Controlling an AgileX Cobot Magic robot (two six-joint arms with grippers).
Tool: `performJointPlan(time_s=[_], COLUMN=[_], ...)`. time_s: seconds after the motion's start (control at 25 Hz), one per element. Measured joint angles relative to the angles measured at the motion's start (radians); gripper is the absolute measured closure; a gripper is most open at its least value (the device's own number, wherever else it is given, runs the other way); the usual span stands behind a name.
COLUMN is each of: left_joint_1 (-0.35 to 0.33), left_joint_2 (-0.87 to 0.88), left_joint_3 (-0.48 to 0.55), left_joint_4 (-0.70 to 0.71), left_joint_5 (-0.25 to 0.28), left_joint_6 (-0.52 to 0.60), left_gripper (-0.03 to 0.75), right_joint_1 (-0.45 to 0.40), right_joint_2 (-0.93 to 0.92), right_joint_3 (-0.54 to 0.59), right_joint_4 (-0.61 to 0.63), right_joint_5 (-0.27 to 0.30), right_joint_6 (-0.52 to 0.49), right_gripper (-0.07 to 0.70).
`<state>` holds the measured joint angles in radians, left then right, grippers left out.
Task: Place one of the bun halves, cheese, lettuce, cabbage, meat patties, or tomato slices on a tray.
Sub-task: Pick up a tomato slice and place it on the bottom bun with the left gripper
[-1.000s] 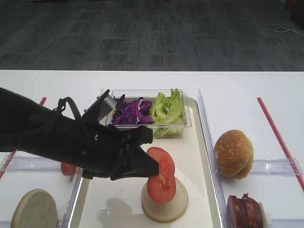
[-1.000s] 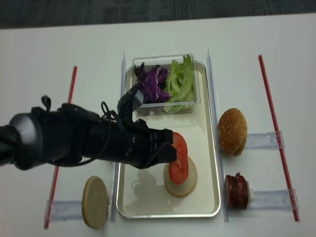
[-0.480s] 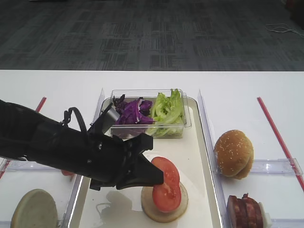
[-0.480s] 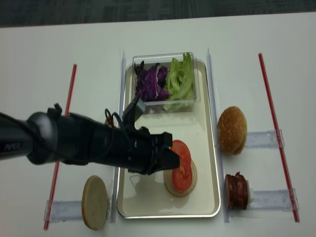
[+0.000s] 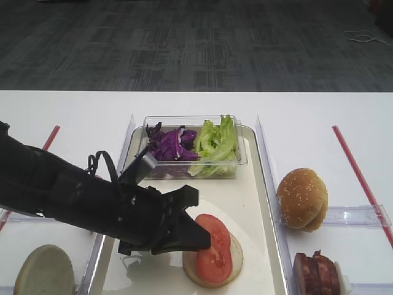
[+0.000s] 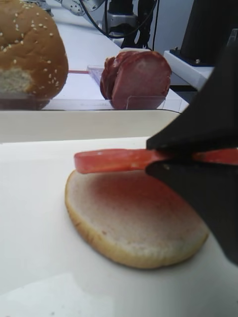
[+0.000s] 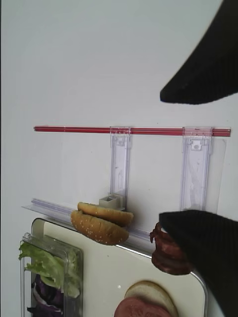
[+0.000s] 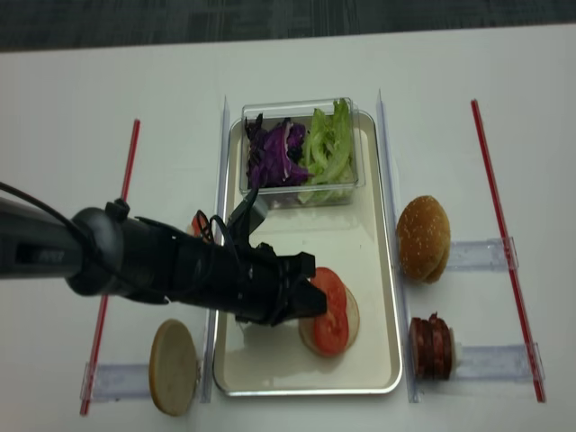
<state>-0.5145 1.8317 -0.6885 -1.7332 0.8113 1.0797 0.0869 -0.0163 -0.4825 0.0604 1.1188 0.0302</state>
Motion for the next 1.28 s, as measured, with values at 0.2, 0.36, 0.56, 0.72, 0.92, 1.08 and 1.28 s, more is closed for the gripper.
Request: performJointPlan(time_s=[0.2,0.36,0.56,0.72,0.92,1.08,1.28], left_joint_1=[0.0,0.0,0.0,0.0,0.0,0.0,0.0], left_joint_2=[0.002,0.002,0.002,0.002,0.002,0.002,0.002], left_joint_3=[0.0,0.0,0.0,0.0,0.0,0.0,0.0], left_joint_4=[0.0,0.0,0.0,0.0,0.0,0.0,0.0], left_joint_5=[0.0,-0.002,-0.006,-0.006,-0.006,-0.004,-0.004], left_joint_6=[0.008,0.013,0.018,0.018,0.018,0.018,0.018], left_gripper=[0.67,0.67,0.67,0.67,0.67,0.669,0.585], right_joint_1=[0.0,0.0,0.0,0.0,0.0,0.0,0.0], right_joint_2=[0.0,0.0,0.0,0.0,0.0,0.0,0.0], right_joint_3=[0.0,0.0,0.0,0.0,0.0,0.0,0.0], right_joint_4=[0.0,0.0,0.0,0.0,0.0,0.0,0.0], right_joint_5=[0.0,0.0,0.0,0.0,0.0,0.0,0.0], right_joint_6=[0.0,0.0,0.0,0.0,0.0,0.0,0.0], right_gripper=[0.163,0.163,0.163,0.163,0.163,0.163,0.163])
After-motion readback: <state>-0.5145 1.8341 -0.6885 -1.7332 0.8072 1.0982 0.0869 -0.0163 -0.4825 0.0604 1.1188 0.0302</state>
